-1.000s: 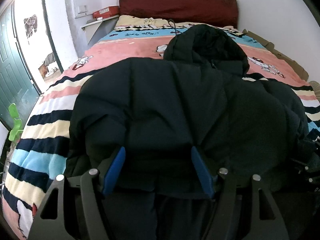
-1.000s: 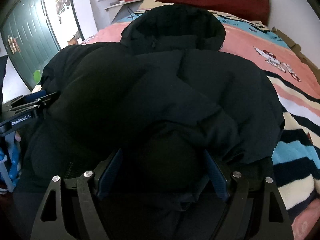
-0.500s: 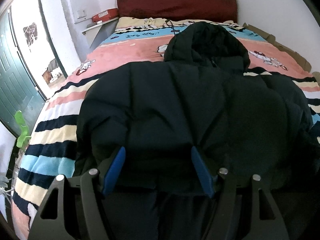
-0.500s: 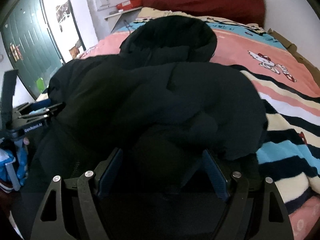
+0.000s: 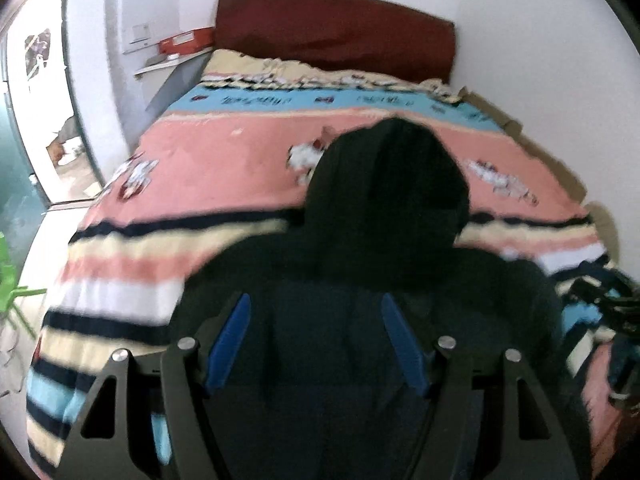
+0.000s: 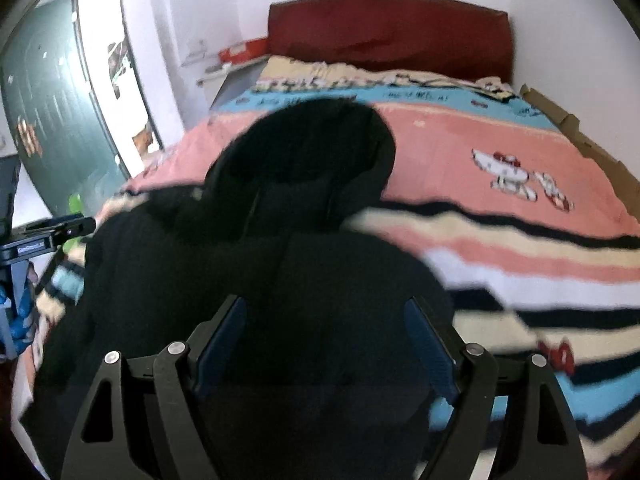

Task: Fold large clothes
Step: 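Lift the hem with both tools and fold it toward the hood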

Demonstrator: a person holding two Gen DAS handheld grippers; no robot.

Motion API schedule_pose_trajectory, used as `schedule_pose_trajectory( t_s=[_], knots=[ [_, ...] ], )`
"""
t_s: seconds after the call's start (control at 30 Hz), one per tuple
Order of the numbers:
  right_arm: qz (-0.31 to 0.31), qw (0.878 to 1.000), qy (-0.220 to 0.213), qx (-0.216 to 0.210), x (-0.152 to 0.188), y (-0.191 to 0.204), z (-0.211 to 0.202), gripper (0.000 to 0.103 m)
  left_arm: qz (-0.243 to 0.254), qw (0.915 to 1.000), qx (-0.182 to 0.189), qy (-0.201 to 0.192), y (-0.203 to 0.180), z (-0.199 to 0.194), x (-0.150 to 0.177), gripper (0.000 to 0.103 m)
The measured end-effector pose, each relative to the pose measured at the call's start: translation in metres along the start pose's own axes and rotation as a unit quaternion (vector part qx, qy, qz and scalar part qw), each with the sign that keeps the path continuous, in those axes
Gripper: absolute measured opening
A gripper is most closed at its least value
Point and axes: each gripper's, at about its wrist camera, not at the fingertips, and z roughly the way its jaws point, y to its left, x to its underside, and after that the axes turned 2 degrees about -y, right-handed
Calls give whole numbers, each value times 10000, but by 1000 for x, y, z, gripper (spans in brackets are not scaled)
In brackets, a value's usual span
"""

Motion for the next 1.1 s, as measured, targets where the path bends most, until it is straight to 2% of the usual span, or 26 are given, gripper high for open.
schedule_pose_trajectory(
  t_s=[0.17, 0.27, 0.33, 0.47, 0.6, 0.73, 0.8, 0.83, 0.9, 1.0, 1.07, 1.1],
  knots=[
    [187, 9994, -281, -60, -61, -29, 32, 88, 46, 9987, 510, 24, -18, 49, -80, 67],
    [374, 9987, -229, -255, -99, -46, 72, 89, 123, 9980, 604, 115, -31, 90, -116, 67],
    [573, 9974, -200, -384, -121, -58, 100, 89, 92, 9984, 532, 154, -37, 127, -141, 67],
    [973, 9943, -207, -391, -157, -79, 154, 89, -42, 9974, 578, 428, -40, 192, -168, 67],
    [1213, 9908, -246, -542, -178, -91, 202, 90, -316, 9957, 690, 537, -30, 240, -176, 67],
    [1981, 9751, -343, -940, -181, -110, 247, 91, -717, 9926, 743, 642, -10, 283, -173, 67],
    [2251, 9695, -300, -920, -177, -118, 267, 91, -923, 9902, 678, 801, 0, 303, -167, 67],
    [2323, 9682, -259, -888, -174, -119, 274, 91, -1046, 9882, 659, 902, 7, 311, -163, 67],
    [2456, 9654, -144, -870, -168, -121, 293, 92, -1455, 9781, 814, 1248, 21, 334, -151, 67],
    [2535, 9635, 85, -854, -159, -118, 318, 92, -1852, 9671, 1006, 1428, 32, 347, -140, 67],
    [2480, 9648, 83, -868, -158, -115, 327, 88, -1868, 9665, 1005, 1446, 32, 350, -139, 67],
    [2450, 9654, 78, -891, -158, -113, 330, 77, -1826, 9674, 982, 1451, 30, 349, -138, 67]
  ],
)
